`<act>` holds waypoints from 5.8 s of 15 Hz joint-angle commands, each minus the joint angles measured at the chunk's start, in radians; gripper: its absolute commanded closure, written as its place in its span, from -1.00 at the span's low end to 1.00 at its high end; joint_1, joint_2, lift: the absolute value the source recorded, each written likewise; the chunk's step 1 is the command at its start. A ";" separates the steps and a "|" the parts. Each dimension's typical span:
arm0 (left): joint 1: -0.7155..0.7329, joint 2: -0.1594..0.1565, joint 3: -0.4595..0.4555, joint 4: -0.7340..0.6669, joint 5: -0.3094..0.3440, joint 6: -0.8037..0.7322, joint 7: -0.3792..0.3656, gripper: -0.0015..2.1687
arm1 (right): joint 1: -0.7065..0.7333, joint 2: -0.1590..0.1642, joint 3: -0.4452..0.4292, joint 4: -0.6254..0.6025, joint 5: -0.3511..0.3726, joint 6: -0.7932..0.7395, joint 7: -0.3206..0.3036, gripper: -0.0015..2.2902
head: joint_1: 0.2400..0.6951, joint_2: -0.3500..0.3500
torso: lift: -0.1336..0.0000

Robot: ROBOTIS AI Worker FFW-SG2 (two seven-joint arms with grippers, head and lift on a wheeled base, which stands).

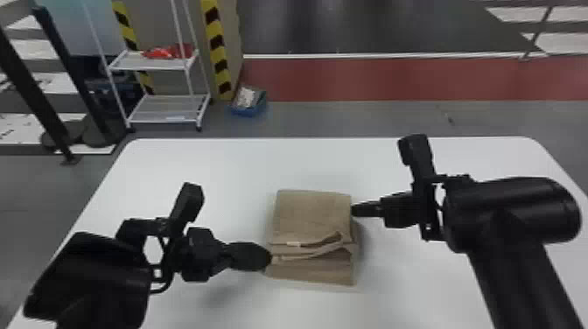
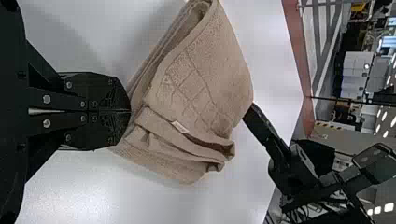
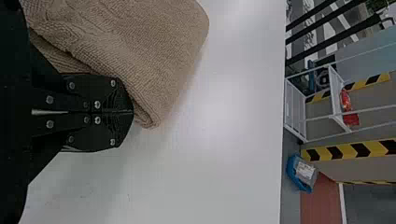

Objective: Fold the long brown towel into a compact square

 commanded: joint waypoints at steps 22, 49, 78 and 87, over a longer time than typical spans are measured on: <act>0.114 -0.002 0.300 -0.180 0.282 0.058 0.129 -0.97 | 0.056 -0.264 0.418 -0.407 0.453 -0.103 0.475 -0.87 | 1.00 0.60 | -0.86; 0.132 -0.085 0.269 -0.188 0.208 0.064 0.180 -0.97 | -0.112 -0.330 0.746 -0.238 0.479 -0.158 0.491 -0.64 | 1.00 0.60 | -0.86; 0.190 -0.085 0.105 -0.156 0.193 -0.025 0.163 0.93 | -0.093 -0.239 0.553 -0.283 0.416 -0.161 0.491 0.29 | 1.00 0.46 | -0.86; 0.170 -0.083 0.047 -0.065 0.136 -0.080 0.160 0.93 | -0.037 -0.282 0.557 -0.358 0.450 -0.176 0.580 0.29 | 1.00 0.37 | -0.86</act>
